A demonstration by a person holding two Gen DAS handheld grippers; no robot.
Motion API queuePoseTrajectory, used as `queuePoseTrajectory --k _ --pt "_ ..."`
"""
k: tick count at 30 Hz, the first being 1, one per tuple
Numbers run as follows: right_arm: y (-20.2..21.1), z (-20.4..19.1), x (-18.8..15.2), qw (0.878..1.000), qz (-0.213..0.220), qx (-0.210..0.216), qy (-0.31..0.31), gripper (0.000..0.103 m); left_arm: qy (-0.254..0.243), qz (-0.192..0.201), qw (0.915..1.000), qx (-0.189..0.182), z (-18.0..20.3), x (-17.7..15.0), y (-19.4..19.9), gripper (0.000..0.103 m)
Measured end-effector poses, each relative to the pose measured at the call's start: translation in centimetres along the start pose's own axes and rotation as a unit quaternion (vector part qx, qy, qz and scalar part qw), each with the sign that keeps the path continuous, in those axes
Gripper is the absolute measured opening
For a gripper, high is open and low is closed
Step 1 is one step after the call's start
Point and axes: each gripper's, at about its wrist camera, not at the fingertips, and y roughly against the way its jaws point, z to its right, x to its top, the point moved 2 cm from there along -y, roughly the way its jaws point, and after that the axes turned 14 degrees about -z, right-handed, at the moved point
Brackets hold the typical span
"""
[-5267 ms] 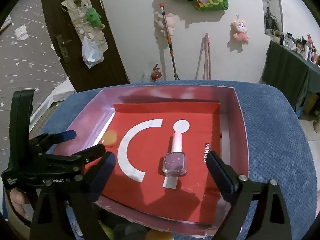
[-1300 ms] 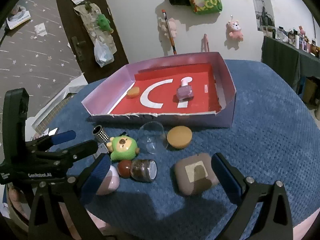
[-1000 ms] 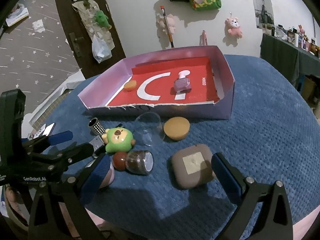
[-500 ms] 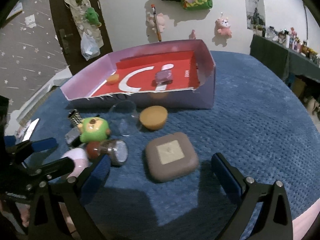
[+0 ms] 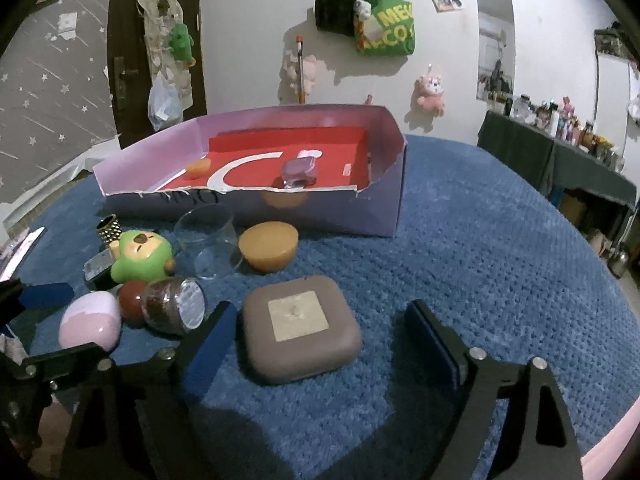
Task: Organize rigid objects
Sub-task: 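Grasp brown square compact with right tool while left tool grasps earbud case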
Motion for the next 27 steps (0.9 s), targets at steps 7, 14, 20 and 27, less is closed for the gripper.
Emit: queuePoseTrajectory --k 7,14,20,27 --pt "0.3 -0.9 -0.3 1.000 0.016 0.009 0.020 0.057 -0.024 0.019 0.9995 0.008 0.9 0.0 0.3 0.067" --pt "0.4 -1.3 -0.2 1.000 0.005 0.016 0.014 0.057 -0.043 0.025 0.9988 -0.001 1.6 -0.4 0.7 0.051" --pt "1.2 -0.7 0.1 0.999 -0.005 0.043 -0.003 0.057 -0.055 0.042 0.9976 -0.011 1.9 -0.3 1.6 0.051" --pt "3.4 -0.5 1.1 0.998 0.008 0.068 -0.015 0.057 -0.045 0.057 0.9971 -0.023 0.9 0.6 2.9 0.051"
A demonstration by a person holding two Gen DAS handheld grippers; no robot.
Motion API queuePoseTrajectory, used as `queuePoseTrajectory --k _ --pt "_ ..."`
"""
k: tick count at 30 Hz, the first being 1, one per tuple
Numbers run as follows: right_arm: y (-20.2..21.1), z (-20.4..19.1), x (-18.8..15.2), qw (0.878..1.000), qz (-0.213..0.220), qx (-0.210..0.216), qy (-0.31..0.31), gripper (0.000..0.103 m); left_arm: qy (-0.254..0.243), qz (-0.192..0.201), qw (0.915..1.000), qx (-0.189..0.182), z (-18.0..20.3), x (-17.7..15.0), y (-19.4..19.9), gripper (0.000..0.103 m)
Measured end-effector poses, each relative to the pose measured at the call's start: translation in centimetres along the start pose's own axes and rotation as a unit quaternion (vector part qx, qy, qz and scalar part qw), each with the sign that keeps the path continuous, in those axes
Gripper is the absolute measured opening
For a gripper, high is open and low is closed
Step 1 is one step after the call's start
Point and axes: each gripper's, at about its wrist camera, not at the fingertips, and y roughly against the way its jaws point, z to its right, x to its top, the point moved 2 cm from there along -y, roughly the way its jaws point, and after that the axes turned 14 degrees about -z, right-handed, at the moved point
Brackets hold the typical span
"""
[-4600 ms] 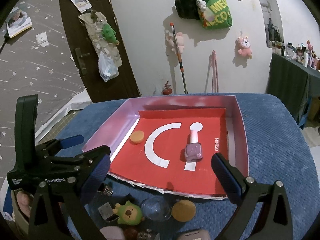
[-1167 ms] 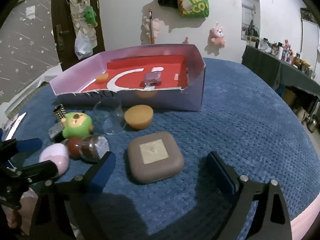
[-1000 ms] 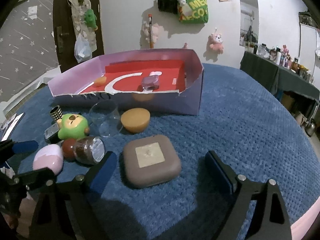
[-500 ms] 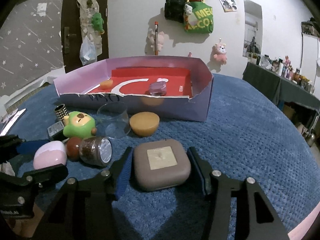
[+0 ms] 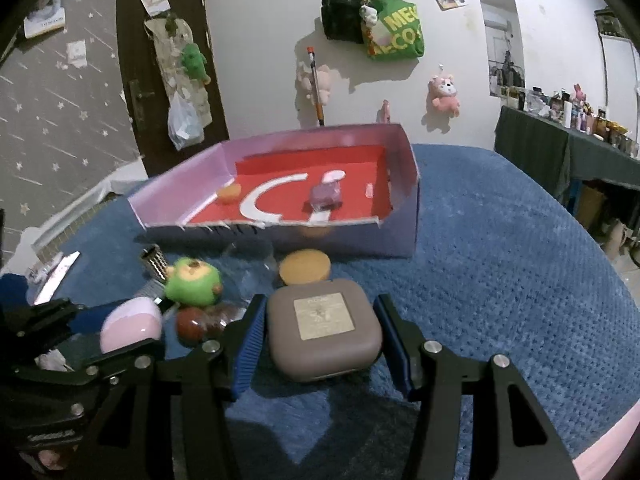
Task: Organize rigid objects
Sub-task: 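Grasp brown square compact with right tool while left tool grasps earbud case, then lift brown compact and pink earbud case toward the red box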
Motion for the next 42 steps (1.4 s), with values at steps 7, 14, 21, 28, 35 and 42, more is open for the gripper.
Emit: queuePoseTrajectory --k 7,14,21,28,35,42 --pt "1.4 -1.5 1.3 0.999 0.005 0.027 0.019 0.057 0.018 0.015 0.9997 0.005 -1.8 1.3 0.7 0.051" --pt "1.4 -2.9 2.1 0.998 -0.002 0.048 0.038 0.057 0.030 0.021 0.9993 0.005 -2.8 2.0 0.8 0.051" --pt "0.7 -3.4 2.4 0.997 -0.014 0.055 0.043 0.057 0.031 0.023 0.9993 0.003 -3.2 2.4 0.6 0.051" --pt "0.4 -3.4 2.8 0.997 -0.020 0.060 0.043 0.057 0.030 0.025 0.9992 0.002 -3.5 3.1 0.5 0.051" --pt "0.1 -3.6 3.6 0.997 -0.021 0.062 0.047 0.057 0.028 0.026 0.9992 0.004 -3.8 3.7 0.5 0.051" --pt "-0.3 -3.5 4.4 0.997 -0.024 0.065 0.047 0.057 0.033 0.022 0.9992 0.001 -4.4 4.9 0.3 0.051"
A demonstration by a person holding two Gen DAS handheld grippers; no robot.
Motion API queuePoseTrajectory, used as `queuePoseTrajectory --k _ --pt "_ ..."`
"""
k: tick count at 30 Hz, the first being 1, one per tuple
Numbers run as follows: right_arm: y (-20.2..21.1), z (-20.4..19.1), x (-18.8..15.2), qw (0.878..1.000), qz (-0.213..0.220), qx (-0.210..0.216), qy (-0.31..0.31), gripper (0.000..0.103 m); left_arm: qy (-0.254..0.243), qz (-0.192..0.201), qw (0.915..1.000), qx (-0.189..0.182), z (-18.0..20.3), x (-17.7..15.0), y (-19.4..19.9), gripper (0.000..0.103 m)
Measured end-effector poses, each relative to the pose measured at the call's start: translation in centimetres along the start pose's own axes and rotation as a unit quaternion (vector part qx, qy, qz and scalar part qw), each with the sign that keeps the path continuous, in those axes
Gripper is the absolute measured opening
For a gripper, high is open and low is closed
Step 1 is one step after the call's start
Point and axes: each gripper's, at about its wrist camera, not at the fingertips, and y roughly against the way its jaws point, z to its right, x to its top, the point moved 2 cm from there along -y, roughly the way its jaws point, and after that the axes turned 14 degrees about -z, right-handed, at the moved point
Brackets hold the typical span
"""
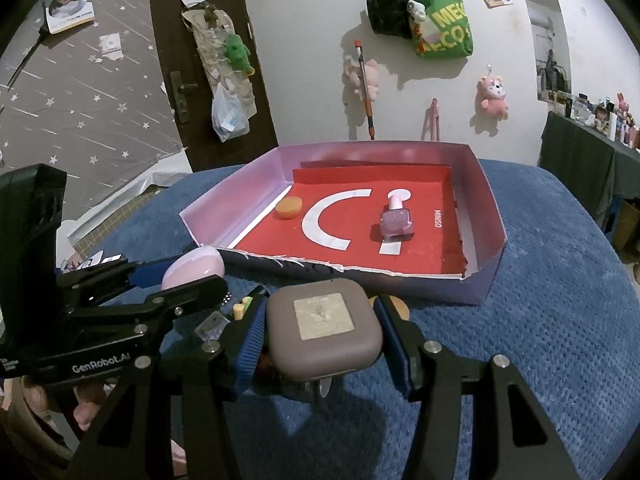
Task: Organize rigid objects
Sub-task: 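Lift brown compact and pink earbud case toward the red box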
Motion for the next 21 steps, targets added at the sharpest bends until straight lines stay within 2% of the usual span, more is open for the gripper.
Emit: queuePoseTrajectory --k 10,21 --pt "-0.3 0.2 1.2 1.000 0.002 -0.001 0.007 0.057 -0.003 0.002 1.0000 0.002 -0.2 1.4 -0.2 0.051" --pt "-0.6 0.6 3.1 1.000 -0.002 0.004 0.013 0.057 -0.006 -0.014 0.9999 0.001 -0.6 3.3 -1.2 0.051"
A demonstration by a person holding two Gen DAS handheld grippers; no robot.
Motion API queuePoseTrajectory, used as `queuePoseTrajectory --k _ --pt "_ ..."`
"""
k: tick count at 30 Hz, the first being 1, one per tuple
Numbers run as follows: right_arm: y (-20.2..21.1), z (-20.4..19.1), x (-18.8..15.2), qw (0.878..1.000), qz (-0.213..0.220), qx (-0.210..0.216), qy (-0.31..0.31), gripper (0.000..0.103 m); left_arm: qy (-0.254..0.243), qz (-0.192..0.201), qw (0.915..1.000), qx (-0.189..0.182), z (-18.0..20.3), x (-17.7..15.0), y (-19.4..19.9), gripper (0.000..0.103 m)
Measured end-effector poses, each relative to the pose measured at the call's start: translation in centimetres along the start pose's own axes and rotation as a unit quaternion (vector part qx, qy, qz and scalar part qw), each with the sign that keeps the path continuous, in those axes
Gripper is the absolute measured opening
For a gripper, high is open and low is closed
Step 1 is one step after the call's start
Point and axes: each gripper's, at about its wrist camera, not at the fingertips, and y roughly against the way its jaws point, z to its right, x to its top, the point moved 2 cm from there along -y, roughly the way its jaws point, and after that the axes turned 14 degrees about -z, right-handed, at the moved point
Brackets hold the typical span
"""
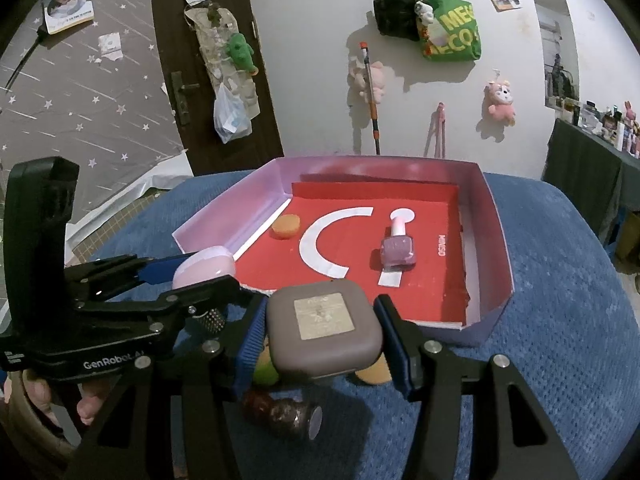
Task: Organize rigid objects
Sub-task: 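Lift brown compact and pink earbud case toward the red box, then lower brown compact with right tool while left tool lowers earbud case into box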
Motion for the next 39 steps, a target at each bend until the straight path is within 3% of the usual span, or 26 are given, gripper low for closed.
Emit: queuePoseTrajectory --k 10,19,30,39 --pt "-1.1 0.4 2.0 1.000 -0.018 0.005 0.002 0.057 0.011 -0.021 0.9997 -0.011 -1.1 1.4 -1.2 0.051" --pt "-3.2 2.0 3.6 0.998 -0.059 0.003 -0.021 0.057 0.025 -0.049 0.9982 -0.023 -2.3 2.8 -2.9 0.051" --pt "-6.2 3.1 5.4 0.993 -0.111 -0.013 -0.026 0.057 0.035 -0.119 0.9921 -0.017 -4.0 4.3 -6.7 0.051" --pt "-8.5 3.8 6.3 0.990 -0.140 -0.006 -0.030 0.057 0.055 -0.145 0.9877 -0.016 -5.5 4.9 -8.9 0.051"
